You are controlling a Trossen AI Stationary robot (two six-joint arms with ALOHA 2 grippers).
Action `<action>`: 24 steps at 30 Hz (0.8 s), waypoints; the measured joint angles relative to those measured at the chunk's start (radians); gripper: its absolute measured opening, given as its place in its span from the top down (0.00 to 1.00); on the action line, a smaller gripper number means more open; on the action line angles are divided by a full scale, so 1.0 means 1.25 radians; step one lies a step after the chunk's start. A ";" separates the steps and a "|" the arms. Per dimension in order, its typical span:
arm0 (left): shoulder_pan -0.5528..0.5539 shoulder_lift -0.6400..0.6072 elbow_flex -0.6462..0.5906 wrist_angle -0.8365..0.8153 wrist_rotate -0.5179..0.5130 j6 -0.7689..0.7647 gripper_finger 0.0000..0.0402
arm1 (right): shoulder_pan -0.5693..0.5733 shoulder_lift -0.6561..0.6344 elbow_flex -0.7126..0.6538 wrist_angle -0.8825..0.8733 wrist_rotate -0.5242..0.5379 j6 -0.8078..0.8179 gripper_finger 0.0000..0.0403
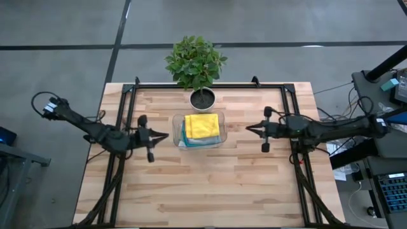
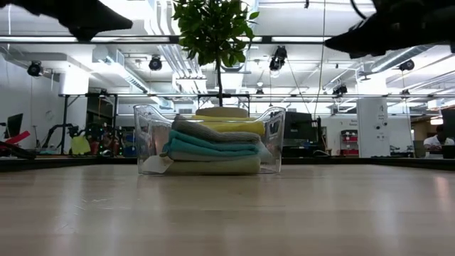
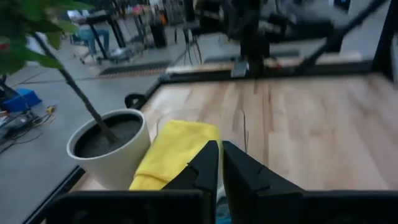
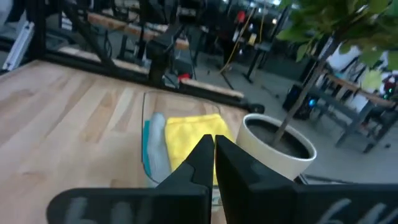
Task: Fold microfiber towels
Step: Return to Home Position
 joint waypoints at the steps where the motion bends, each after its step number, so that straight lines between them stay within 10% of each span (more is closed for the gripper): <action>1: 0.000 -0.025 -0.020 0.017 0.000 0.000 0.98 | 0.000 -0.021 -0.009 0.001 -0.001 -0.008 0.98; 17: 0.000 -0.310 -0.415 0.410 0.002 0.046 0.98 | 0.000 -0.369 -0.165 -0.001 -0.043 -0.053 0.98; 24: 0.001 -0.385 -0.416 0.345 -0.014 0.043 0.98 | 0.000 -0.456 -0.201 -0.014 -0.083 0.038 0.98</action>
